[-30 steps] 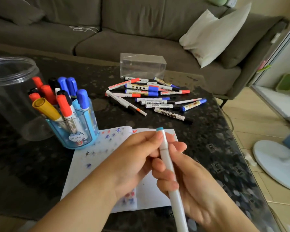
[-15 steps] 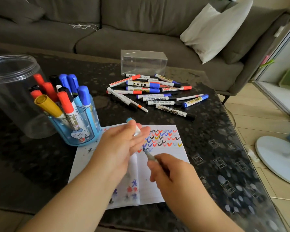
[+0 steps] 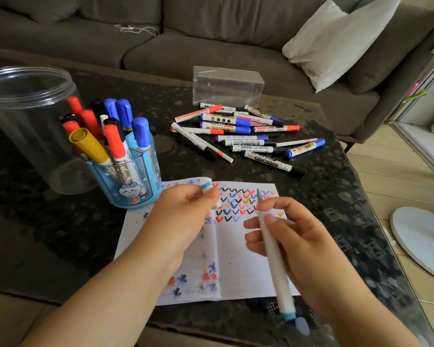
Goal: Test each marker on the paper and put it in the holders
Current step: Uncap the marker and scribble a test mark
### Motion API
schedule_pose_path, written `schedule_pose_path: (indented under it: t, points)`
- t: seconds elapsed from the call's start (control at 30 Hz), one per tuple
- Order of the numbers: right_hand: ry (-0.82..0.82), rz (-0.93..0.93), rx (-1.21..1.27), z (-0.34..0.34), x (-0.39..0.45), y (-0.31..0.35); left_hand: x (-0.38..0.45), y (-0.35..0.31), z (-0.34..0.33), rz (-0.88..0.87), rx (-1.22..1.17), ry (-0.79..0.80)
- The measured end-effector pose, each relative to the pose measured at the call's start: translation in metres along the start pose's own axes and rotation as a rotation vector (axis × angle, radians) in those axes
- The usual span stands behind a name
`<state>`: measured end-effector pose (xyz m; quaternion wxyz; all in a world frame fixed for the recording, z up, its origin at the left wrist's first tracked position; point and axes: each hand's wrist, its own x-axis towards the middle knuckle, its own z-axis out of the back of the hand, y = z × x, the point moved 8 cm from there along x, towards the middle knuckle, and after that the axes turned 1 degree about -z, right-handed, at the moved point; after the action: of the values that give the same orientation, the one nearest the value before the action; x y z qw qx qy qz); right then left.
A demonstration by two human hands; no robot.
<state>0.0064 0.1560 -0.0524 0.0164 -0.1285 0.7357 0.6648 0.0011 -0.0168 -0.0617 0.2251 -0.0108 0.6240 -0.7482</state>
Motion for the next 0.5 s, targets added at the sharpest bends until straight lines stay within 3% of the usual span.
schedule_pose_path:
  t: [0.17, 0.3, 0.37, 0.5]
  points:
    - [-0.026, -0.148, 0.245, 0.009, 0.013, -0.011, 0.0, -0.005, -0.003, -0.11, 0.171, 0.061]
    - [0.018, -0.127, 0.335, 0.003, 0.019, -0.013, -0.002, -0.009, -0.007, -0.204, 0.324, 0.104]
    - [0.027, -0.105, 0.251, 0.001, 0.022, -0.014, -0.001, -0.009, -0.008, -0.232, 0.369, 0.111]
    - [-0.096, -0.01, -0.227, 0.011, 0.025, -0.009, 0.002, -0.004, -0.01, -0.268, 0.459, 0.137]
